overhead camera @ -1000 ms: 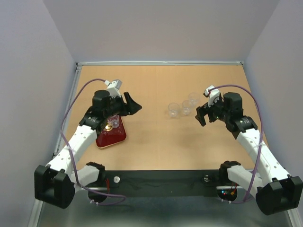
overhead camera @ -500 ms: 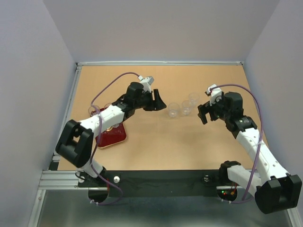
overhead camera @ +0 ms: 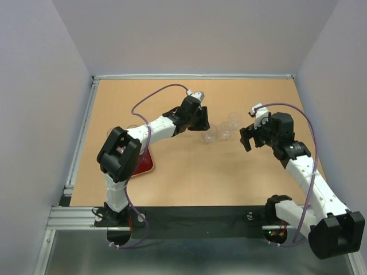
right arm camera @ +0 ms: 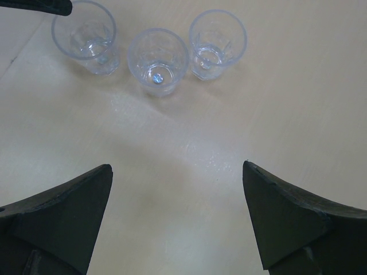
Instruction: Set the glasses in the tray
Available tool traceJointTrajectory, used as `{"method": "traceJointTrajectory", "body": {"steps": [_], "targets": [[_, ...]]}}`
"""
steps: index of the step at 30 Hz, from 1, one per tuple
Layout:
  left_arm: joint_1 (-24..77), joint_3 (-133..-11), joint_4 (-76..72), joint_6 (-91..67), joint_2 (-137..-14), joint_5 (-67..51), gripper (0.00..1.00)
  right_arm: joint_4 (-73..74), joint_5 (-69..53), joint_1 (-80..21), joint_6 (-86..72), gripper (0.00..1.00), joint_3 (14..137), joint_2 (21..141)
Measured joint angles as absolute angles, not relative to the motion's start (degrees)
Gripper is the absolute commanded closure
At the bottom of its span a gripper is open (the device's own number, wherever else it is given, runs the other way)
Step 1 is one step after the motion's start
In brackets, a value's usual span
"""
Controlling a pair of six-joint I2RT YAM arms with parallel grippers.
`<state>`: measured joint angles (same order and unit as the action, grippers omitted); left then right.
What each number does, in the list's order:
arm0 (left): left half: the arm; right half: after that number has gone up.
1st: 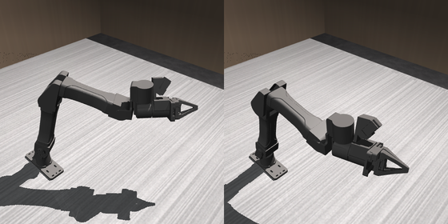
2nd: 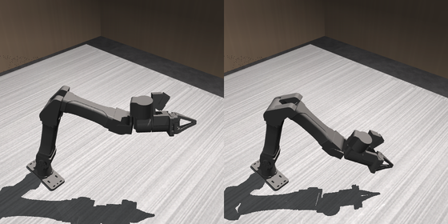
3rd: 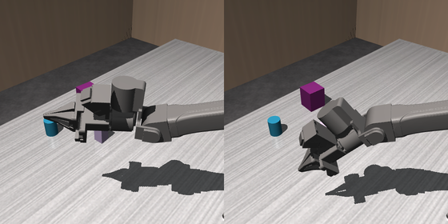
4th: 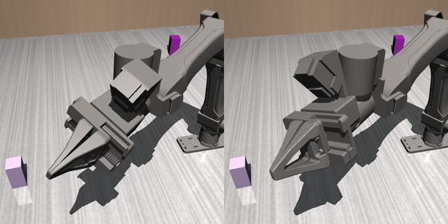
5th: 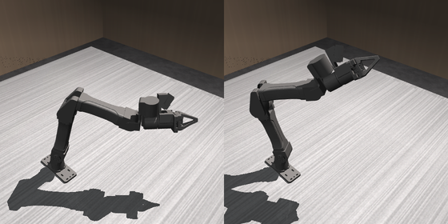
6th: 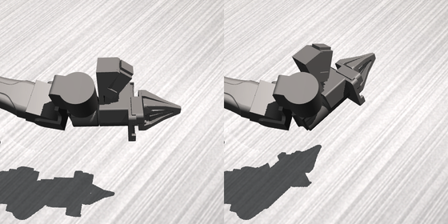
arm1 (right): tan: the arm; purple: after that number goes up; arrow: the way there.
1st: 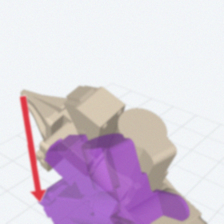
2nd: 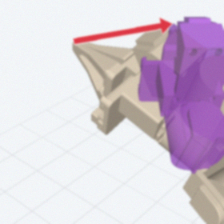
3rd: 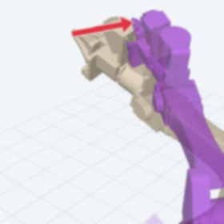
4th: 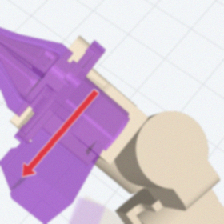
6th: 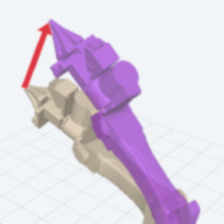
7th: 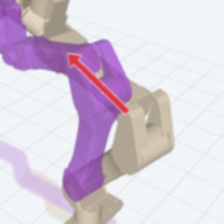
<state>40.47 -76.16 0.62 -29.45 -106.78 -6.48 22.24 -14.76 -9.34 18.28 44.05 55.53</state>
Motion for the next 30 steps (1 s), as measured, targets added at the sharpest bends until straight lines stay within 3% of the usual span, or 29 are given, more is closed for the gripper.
{"method": "traceJointTrajectory", "body": {"steps": [9, 13, 14, 23, 30], "targets": [[41.65, -83.44, 6.66, -27.09, -112.99, -2.04, 0.56, 22.24, -14.74, -9.32, 18.28, 0.0, 44.05, 55.53], [42.7, -85.93, 9.32, -26.02, -115.81, -0.73, 0.78, 22.24, -14.74, -9.28, 18.28, 0.0, 44.05, 55.53], [42.92, -86.56, 10.11, -25.69, -116.4, 0.12, 1.0, 22.22, -14.74, -9.28, 18.28, 0.0, 44.05, 55.53], [45.01, -85.54, 13.39, -24.1, -114.45, 8.36, 1.0, 22.22, -14.74, -8.95, 18.28, 0.0, 44.05, 55.48], [44.91, -65.28, 13.78, -29.65, -92.77, 13.54, 1.0, 22.24, -14.76, -8.64, 18.28, 0.0, 44.05, 55.18]]}}
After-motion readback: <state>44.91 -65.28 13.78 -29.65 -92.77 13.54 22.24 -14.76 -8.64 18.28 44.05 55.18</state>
